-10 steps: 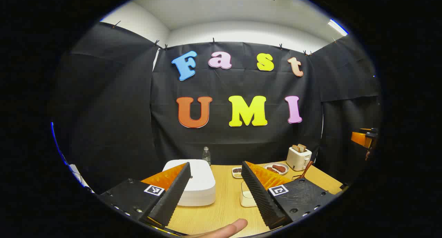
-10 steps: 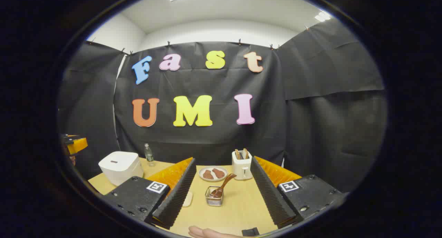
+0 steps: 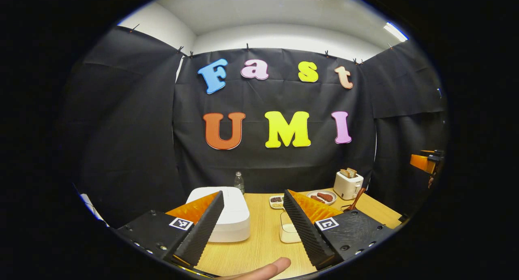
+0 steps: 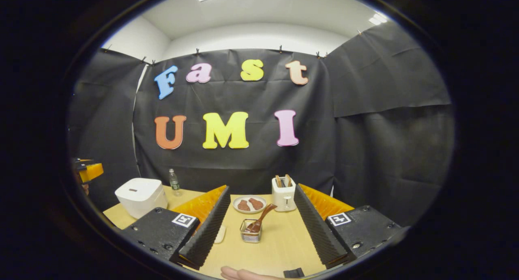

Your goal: Close the left gripper, press the button to open the rice cooker; take a wooden spoon from the chopstick holder with the right hand, scoop a spoonful of rice and pour it into the rice cooker, then put the wooden spoon back into the chopstick holder.

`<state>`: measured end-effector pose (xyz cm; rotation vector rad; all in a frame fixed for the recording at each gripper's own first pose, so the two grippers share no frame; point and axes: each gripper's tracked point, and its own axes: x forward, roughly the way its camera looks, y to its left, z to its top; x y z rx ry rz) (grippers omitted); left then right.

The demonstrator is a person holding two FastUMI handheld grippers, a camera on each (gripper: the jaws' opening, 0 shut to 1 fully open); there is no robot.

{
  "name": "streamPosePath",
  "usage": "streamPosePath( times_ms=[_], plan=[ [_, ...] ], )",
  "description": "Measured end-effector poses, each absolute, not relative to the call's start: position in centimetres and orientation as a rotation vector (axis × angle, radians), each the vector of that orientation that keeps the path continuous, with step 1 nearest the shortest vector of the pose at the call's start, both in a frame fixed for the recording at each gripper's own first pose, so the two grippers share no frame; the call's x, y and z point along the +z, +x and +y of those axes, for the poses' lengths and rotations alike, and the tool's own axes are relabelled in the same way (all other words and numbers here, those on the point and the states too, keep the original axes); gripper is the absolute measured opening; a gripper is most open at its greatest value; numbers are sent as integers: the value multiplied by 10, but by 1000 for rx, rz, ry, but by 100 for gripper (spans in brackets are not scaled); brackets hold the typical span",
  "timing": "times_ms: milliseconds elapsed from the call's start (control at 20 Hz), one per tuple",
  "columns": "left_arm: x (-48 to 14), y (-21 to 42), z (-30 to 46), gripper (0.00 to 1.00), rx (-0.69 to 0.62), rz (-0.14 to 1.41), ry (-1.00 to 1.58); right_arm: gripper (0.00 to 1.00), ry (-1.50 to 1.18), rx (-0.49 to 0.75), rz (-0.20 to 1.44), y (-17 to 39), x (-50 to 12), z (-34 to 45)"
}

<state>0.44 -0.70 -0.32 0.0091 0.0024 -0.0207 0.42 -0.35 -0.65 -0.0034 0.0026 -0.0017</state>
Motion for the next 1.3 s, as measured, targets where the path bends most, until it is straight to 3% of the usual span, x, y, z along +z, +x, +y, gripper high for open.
streamPosePath(
  times_ms=[650, 750, 850, 900, 950, 1050, 1200, 1300],
  plan=[
    [-12, 58, 11, 93, 2, -14, -33, 99, 15, -22, -7, 40, -32, -17],
    [-16, 72, 11, 85, -17, 2, -56, 100, 21, -7, 3, 47, -39, -13],
    [-18, 85, 14, 68, -29, 13, -67, 100, 24, 5, 10, 51, -44, -9],
    [-18, 91, 17, 55, -28, 11, -59, 100, 18, 9, 8, 54, -45, -8],
    [-20, 102, 23, 49, -20, 6, -48, 100, 10, 10, 3, 56, -46, -7],
    [-31, 118, 30, 17, -18, 40, -47, 100, -4, 6, -6, 61, -48, -8],
    [-60, 140, 55, 5, 29, 145, -38, 100, -22, 18, -8, 68, -53, -3],
    [-87, 155, 68, 5, 55, 242, -25, 100, -35, 27, -3, 74, -55, 0]
  ],
)
